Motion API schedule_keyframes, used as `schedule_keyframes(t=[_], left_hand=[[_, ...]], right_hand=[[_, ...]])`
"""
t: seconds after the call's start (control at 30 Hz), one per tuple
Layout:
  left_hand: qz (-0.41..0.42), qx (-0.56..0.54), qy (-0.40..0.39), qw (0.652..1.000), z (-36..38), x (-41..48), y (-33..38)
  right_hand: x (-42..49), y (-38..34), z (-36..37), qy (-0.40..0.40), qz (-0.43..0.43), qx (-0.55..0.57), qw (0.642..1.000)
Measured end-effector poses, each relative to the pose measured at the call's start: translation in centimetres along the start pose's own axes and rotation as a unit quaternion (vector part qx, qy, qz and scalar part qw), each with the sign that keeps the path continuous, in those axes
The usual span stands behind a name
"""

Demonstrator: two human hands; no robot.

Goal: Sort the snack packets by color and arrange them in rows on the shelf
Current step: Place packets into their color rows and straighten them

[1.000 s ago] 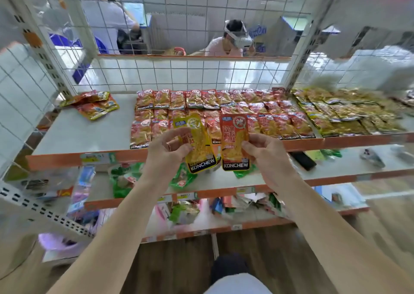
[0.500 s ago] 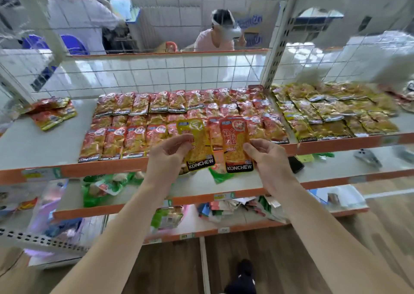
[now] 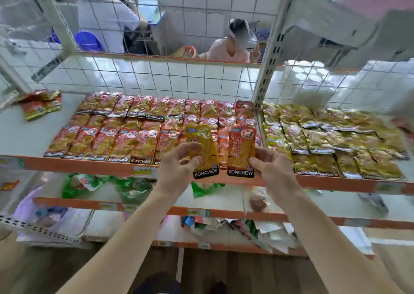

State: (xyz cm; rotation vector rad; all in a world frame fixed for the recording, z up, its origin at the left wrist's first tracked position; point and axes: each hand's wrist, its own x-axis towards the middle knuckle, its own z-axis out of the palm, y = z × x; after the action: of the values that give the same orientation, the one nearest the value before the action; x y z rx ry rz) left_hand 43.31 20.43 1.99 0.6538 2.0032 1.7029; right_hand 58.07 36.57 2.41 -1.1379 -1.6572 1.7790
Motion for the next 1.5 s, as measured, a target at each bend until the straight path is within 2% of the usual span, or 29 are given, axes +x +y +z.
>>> schedule_keyframes(t=[0.2,0.4,0.6,0.8,0.97,1.1,1.27,1.37,1.5], left_hand=[[-0.024,0.001,0.048,0.999,0.3,1.7,-1.1],[-0.001,0.027,0.053,0.998,0.6,4.2,-1.9],[0.011,0.037,0.042,0.998,1.3,7.8,-2.0],[0.033,0.050,0.009,0.998,1.7,11.8,-1.8],[0.055,0.030,0.000,0.998,2.1,14.0,-2.3],[0.057,0.021,-0.001,0.998,2.2,14.6,-3.0],[0.054,0.023,-0.009,0.998,2.8,15.1,-3.2],[0.047,0.019,-0.018,0.999,3.1,15.1,-2.8],[0.038,0.021,-0.011,0.999,3.3,14.5,-2.0]], right_hand=[[2.0,-0.3,0.0,-0.002,-0.018,-0.050,0.999],[5.3,-0.6,0.9,0.009,-0.015,-0.088,0.996],[9.9,-2.0,2.9,0.032,-0.086,-0.206,0.974],[15.4,-2.9,5.4,0.029,-0.131,-0.338,0.931],[17.5,-1.8,6.3,0.029,-0.179,-0.532,0.827],[18.0,-0.7,6.8,-0.028,-0.206,-0.584,0.784],[19.9,-1.4,7.4,-0.029,-0.194,-0.566,0.801],[20.3,-1.9,7.8,-0.039,-0.188,-0.573,0.797],[18.8,-2.4,6.9,-0.033,-0.223,-0.539,0.811]])
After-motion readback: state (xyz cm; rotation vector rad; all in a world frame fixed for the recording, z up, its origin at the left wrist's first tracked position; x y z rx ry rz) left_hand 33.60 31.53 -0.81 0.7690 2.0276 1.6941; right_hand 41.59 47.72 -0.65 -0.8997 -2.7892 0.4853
